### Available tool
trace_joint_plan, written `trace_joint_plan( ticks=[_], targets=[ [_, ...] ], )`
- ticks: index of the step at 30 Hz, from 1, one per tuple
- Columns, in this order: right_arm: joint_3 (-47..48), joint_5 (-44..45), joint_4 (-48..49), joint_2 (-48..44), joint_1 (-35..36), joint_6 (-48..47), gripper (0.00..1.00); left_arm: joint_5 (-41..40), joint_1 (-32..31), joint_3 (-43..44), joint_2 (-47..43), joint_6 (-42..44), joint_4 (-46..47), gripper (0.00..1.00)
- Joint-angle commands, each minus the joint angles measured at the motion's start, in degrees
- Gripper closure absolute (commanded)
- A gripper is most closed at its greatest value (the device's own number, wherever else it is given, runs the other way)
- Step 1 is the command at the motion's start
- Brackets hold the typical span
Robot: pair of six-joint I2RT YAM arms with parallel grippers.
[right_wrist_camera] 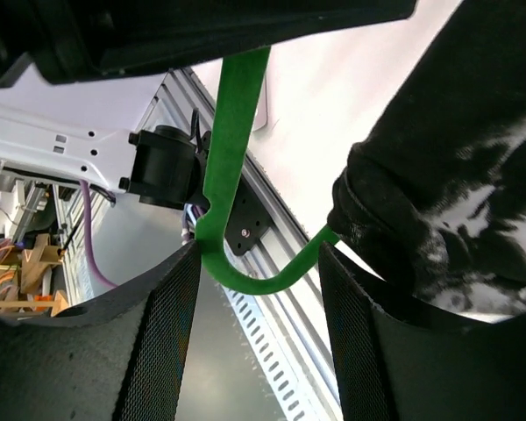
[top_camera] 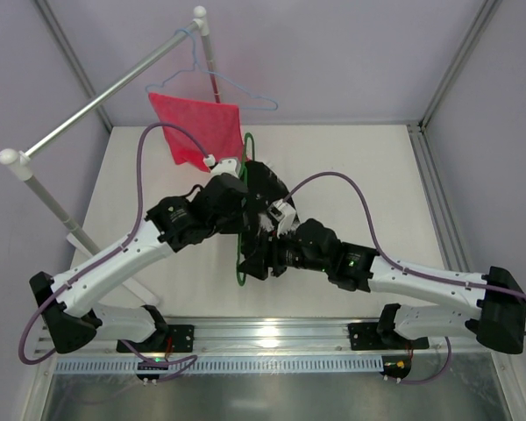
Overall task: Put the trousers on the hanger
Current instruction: Pass the hanger from the left arm to the right
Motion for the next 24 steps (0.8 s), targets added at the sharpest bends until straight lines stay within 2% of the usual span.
trace_joint_plan(
  ticks=[1,4,6,8,9,11,12,13,15,18,19,24],
  targets=[
    [3.6,4.99,6.61,3.09,1.92,0.31,0.41,-0.53,-0.05,0.68,-0.62,-1.22,6.38,1.0],
    [5.18,5.7,8.98,6.16,3.76,1.19,0.41,-0.62,-0.05,0.6,-0.7,-1.31,6.12,0.99],
    [6.15,6.75,9.34,7.57,4.82,1.63,0.5,-0.62,-0.05,0.25,-0.79,-1.31,6.12,1.0],
    [6.68,7.46,9.77,8.19,5.0,2.16,0.6,-0.97,-0.05,-0.02,-1.32,-1.48,6.12,1.0],
    [6.77,7.37,10.12,8.54,5.43,2.42,0.69,-1.06,-0.05,-0.37,-1.49,-1.57,6.21,1.0],
    [6.86,7.81,9.95,8.63,5.61,2.95,0.81,-1.32,-0.05,-0.81,-2.02,-1.57,6.21,1.0],
    [6.59,9.99,9.95,8.2,5.79,3.3,0.92,-1.32,-0.05,-0.9,-2.28,-1.57,6.21,1.0],
    [6.33,10.27,10.3,7.76,5.88,3.56,0.96,-1.41,-0.05,-1.25,-2.37,-1.66,6.21,0.99],
    [5.45,10.89,11.27,7.14,6.05,4.09,0.96,-1.32,-0.05,-1.77,-3.16,-2.1,6.29,0.98],
    [5.71,12.29,11.44,5.91,6.05,4.09,0.96,-0.1,-0.05,-3.7,-5.35,-2.36,8.13,0.85],
    [5.71,12.38,11.79,5.65,6.05,4.35,0.96,0.34,-0.05,-4.32,-5.88,-2.36,9.62,0.77],
    [7.56,12.21,13.03,6.43,5.97,5.58,0.96,2.36,-0.14,-9.16,-9.92,-3.24,14.9,0.67]
  ],
)
